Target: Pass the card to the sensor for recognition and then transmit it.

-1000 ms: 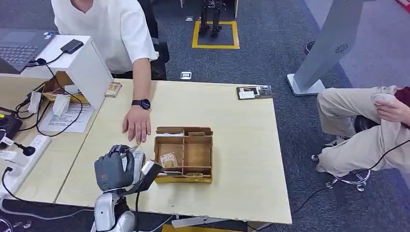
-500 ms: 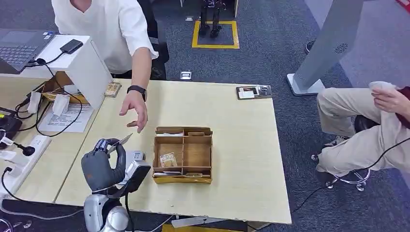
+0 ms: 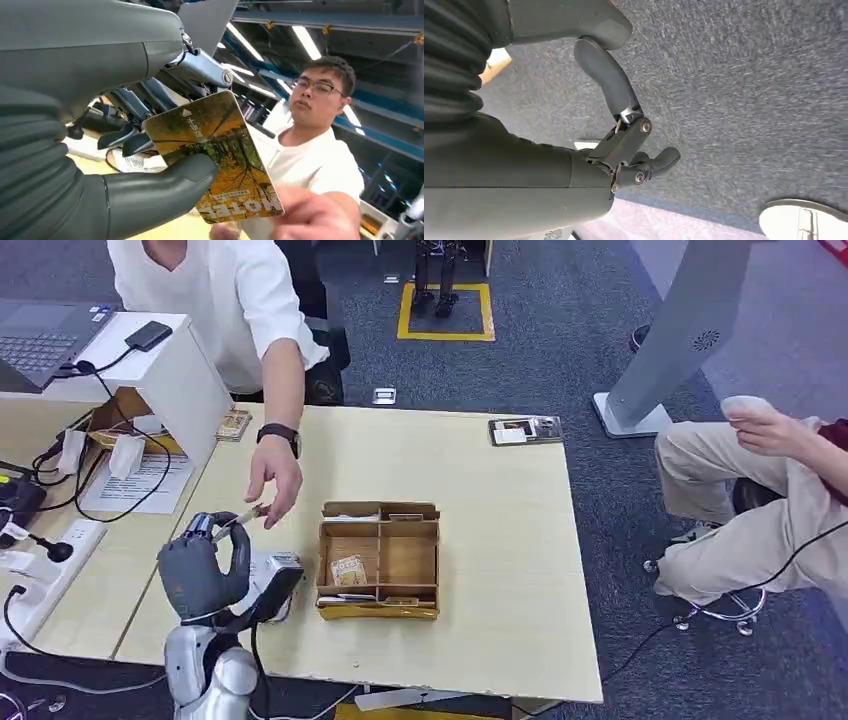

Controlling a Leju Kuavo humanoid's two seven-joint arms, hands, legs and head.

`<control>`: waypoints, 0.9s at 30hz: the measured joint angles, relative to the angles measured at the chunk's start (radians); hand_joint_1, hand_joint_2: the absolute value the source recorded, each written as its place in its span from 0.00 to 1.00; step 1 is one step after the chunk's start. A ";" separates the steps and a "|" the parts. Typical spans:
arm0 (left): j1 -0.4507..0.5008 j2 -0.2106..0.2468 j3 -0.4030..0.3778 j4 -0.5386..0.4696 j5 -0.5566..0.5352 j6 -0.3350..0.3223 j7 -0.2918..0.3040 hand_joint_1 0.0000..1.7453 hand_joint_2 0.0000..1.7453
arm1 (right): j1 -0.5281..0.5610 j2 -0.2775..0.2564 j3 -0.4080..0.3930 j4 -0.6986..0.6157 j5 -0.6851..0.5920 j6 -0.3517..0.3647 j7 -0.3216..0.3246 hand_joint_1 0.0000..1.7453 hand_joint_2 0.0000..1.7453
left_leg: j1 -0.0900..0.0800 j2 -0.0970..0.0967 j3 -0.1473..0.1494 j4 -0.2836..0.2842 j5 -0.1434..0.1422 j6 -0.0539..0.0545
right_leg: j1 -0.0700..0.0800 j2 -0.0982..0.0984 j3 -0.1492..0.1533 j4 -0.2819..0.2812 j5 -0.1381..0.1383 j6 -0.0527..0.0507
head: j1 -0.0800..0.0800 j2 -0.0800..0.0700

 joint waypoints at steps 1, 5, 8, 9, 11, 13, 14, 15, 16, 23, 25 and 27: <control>-0.024 0.000 0.011 0.017 -0.015 0.000 0.014 1.00 1.00 | -0.002 0.000 0.003 0.000 0.003 0.000 0.000 0.00 1.00 | 0.000 0.000 0.000 0.000 0.000 0.000 | 0.000 0.000 0.000 0.000 0.000 0.000 | 0.000 0.000; -0.094 -0.009 0.055 0.079 -0.043 0.000 0.042 1.00 1.00 | -0.008 0.002 0.013 0.000 0.005 0.000 0.000 0.00 1.00 | 0.000 0.000 0.000 0.000 0.000 0.000 | 0.000 0.000 0.001 0.000 0.000 0.000 | 0.000 0.000; -0.117 -0.014 0.070 0.101 -0.046 0.000 0.045 1.00 1.00 | -0.009 0.003 0.014 0.000 0.005 0.000 0.000 0.00 1.00 | 0.000 0.000 0.000 0.000 0.000 0.000 | 0.000 0.000 0.001 0.000 0.000 0.000 | 0.000 0.000; -0.121 -0.015 0.073 0.106 -0.046 0.000 0.045 1.00 1.00 | -0.009 0.003 0.014 0.000 0.005 0.000 0.000 0.00 1.00 | 0.000 0.000 0.000 0.000 0.000 0.000 | 0.000 0.000 0.000 0.000 0.000 0.000 | 0.000 0.000; -0.132 -0.015 0.079 0.118 -0.059 0.000 0.052 1.00 1.00 | -0.010 0.003 0.014 0.000 0.005 0.000 0.000 0.00 1.00 | 0.000 0.000 0.000 0.000 0.000 0.000 | 0.000 0.000 0.000 0.000 0.000 0.000 | 0.000 0.000; -0.143 -0.015 0.088 0.135 -0.078 0.000 0.075 1.00 1.00 | -0.011 0.004 0.016 0.000 0.006 0.000 0.000 0.00 1.00 | 0.000 0.000 0.000 0.000 0.000 0.000 | 0.000 0.000 0.000 0.000 0.000 0.000 | 0.000 0.000; -0.147 -0.015 0.090 0.141 -0.082 0.000 0.082 1.00 1.00 | -0.012 0.004 0.016 0.000 0.006 0.000 0.000 0.00 1.00 | 0.000 0.000 0.000 0.000 0.000 0.000 | 0.000 0.000 0.000 0.000 0.000 0.000 | 0.000 0.000; -0.148 -0.015 0.090 0.142 -0.083 0.000 0.083 1.00 1.00 | -0.012 0.004 0.016 0.000 0.006 0.000 0.000 0.00 1.00 | 0.000 0.000 0.000 0.000 0.000 0.000 | 0.000 0.000 0.000 0.000 0.000 0.000 | 0.000 0.000; -0.150 -0.015 0.090 0.145 -0.085 0.000 0.085 1.00 1.00 | -0.012 0.004 0.017 0.000 0.007 0.000 0.000 0.00 1.00 | 0.000 0.000 0.000 0.000 0.000 0.000 | 0.000 0.000 0.000 0.000 0.000 0.000 | 0.000 0.000; -0.207 -0.013 0.105 0.239 -0.095 0.000 0.111 0.00 1.00 | -0.018 0.009 0.032 0.000 0.013 0.000 0.000 0.00 1.00 | 0.000 0.000 0.000 0.000 0.000 0.000 | 0.000 0.000 0.000 0.000 0.000 0.000 | 0.000 0.000; -0.209 -0.014 0.105 0.246 -0.087 0.000 0.099 0.00 1.00 | -0.018 0.010 0.032 0.000 0.013 0.000 0.000 0.00 1.00 | 0.000 0.000 0.000 0.000 0.000 0.000 | 0.000 0.000 0.000 0.000 0.000 0.000 | 0.000 0.000; -0.211 -0.014 0.105 0.250 -0.085 0.000 0.088 0.00 1.00 | -0.018 0.010 0.032 0.000 0.013 0.000 0.000 0.00 1.00 | 0.000 0.000 0.000 0.000 0.000 0.000 | 0.000 0.000 0.000 0.000 0.000 0.000 | 0.000 0.000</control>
